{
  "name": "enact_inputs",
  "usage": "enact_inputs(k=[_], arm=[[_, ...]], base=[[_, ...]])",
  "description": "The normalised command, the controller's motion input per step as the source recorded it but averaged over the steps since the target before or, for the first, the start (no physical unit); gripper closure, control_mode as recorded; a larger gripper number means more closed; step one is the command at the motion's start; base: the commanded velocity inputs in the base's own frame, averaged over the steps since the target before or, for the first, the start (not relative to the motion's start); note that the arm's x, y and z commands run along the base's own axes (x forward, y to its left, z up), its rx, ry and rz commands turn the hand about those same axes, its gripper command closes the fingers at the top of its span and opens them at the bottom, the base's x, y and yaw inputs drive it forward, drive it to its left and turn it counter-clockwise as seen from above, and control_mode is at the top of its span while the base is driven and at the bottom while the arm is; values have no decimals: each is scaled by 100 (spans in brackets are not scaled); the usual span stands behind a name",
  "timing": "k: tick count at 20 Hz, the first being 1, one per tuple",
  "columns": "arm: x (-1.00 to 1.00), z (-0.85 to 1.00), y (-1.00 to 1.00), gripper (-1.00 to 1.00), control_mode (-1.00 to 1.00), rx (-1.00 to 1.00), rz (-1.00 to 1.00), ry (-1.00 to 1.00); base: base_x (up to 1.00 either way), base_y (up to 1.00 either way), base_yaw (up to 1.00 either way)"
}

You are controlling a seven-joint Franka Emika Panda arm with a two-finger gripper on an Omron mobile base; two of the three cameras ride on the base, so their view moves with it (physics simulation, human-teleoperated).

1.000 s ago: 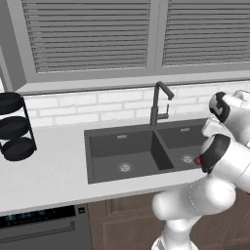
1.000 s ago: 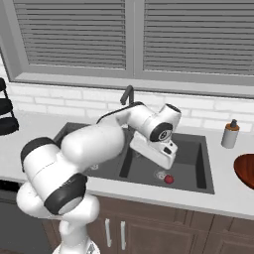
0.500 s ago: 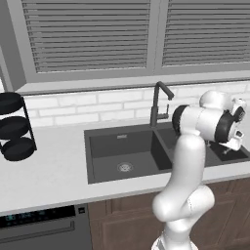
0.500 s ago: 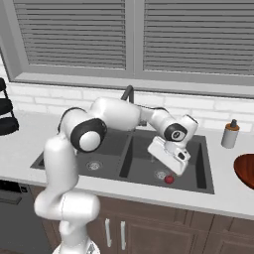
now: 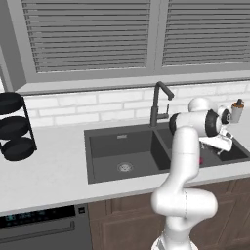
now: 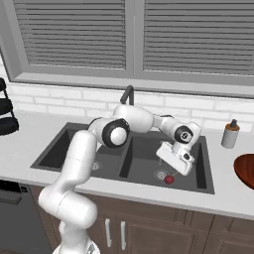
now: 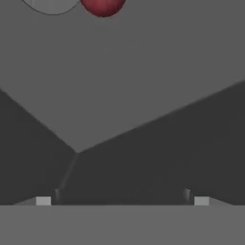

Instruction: Pick the tomato from the sink and place it in the bowl. Then pick the bowl and place it in the microwave. Then close the microwave door and press the start button.

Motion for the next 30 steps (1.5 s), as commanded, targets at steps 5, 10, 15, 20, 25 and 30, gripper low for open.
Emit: enact_inputs(k=[5,10,15,20,25,30], arm=[[5,-70,20,-100,-100,-24,0,2],[20,-28,3,-100,-100,-17,0,0],[13,-47,4,-100,-100,-15,0,0],[16,-45,12,-100,-100,-10,0,0],[26,-25,0,-100,-100,-5,0,0],[30,-31,-6,-100,-100,0,0,0]], base=[[0,0,0],[0,0,0],[0,0,0],[0,0,0],[0,0,0],[0,0,0]])
